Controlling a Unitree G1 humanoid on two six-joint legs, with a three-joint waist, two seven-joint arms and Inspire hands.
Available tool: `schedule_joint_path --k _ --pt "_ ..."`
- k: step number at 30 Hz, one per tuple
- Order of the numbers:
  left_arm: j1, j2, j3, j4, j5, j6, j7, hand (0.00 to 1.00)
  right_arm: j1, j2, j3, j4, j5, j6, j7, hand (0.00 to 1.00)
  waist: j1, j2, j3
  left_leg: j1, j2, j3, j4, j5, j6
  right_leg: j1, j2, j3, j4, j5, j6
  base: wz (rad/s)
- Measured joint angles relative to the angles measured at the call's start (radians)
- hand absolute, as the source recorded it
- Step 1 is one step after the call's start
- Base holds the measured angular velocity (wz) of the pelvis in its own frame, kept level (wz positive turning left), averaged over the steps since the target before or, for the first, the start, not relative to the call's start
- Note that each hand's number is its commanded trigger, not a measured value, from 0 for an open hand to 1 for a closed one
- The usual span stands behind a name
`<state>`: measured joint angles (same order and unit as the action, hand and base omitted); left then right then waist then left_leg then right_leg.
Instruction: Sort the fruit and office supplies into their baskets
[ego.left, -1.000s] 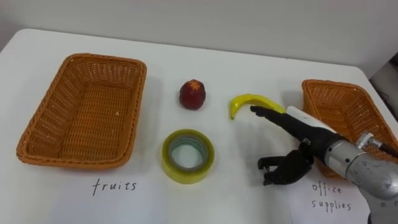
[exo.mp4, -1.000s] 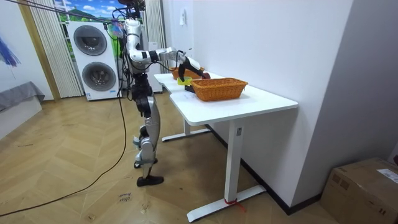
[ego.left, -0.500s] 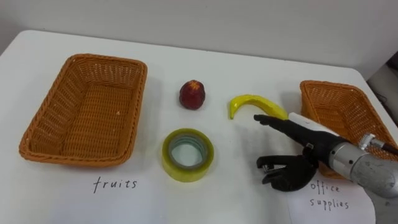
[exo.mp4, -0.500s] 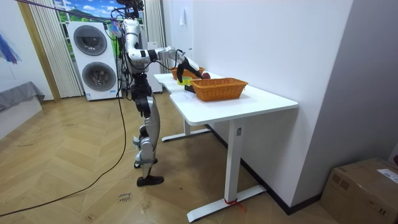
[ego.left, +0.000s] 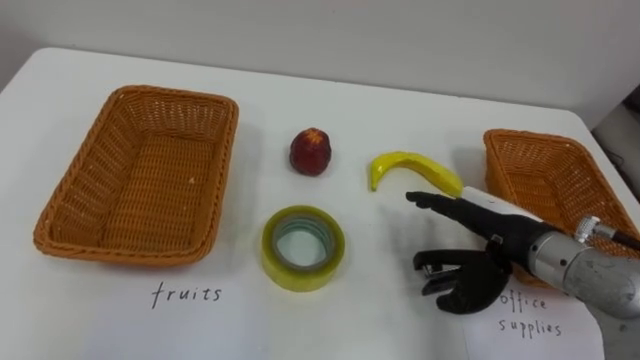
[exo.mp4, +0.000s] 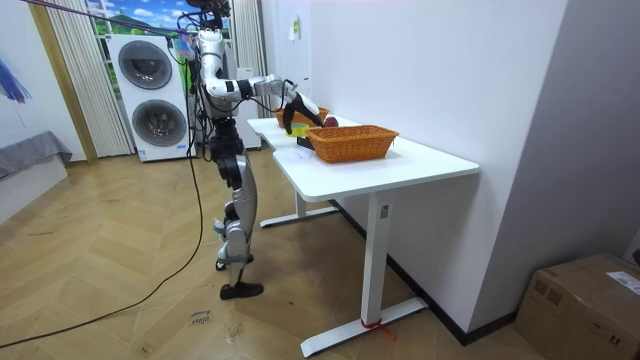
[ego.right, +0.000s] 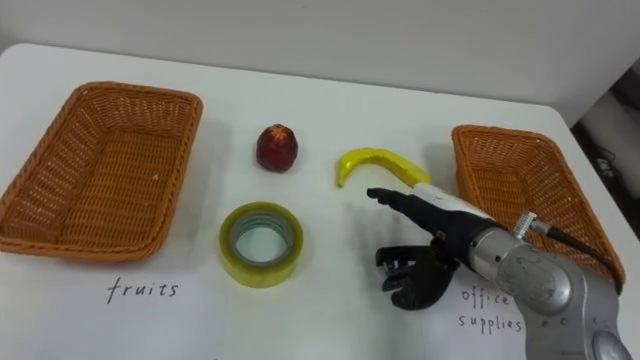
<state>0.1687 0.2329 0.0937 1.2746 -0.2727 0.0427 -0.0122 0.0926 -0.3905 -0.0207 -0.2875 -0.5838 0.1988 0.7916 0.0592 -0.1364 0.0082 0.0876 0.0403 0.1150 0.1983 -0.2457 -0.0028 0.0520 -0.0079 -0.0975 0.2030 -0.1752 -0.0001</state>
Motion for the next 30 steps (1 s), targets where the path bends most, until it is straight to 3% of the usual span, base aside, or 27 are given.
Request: schedule_joint_path --k 30 --pt "-0.023 0.001 0.002 -0.006 0.000 0.001 0.009 0.00 0.002 0.007 0.002 0.050 -0.164 0.022 -0.018 0.00 0.032 0.005 0.0021 -0.008 -0.001 -0.003 -0.010 0.003 0.000 -0.017 0.001 0.003 0.000 0.000 0.000 0.00"
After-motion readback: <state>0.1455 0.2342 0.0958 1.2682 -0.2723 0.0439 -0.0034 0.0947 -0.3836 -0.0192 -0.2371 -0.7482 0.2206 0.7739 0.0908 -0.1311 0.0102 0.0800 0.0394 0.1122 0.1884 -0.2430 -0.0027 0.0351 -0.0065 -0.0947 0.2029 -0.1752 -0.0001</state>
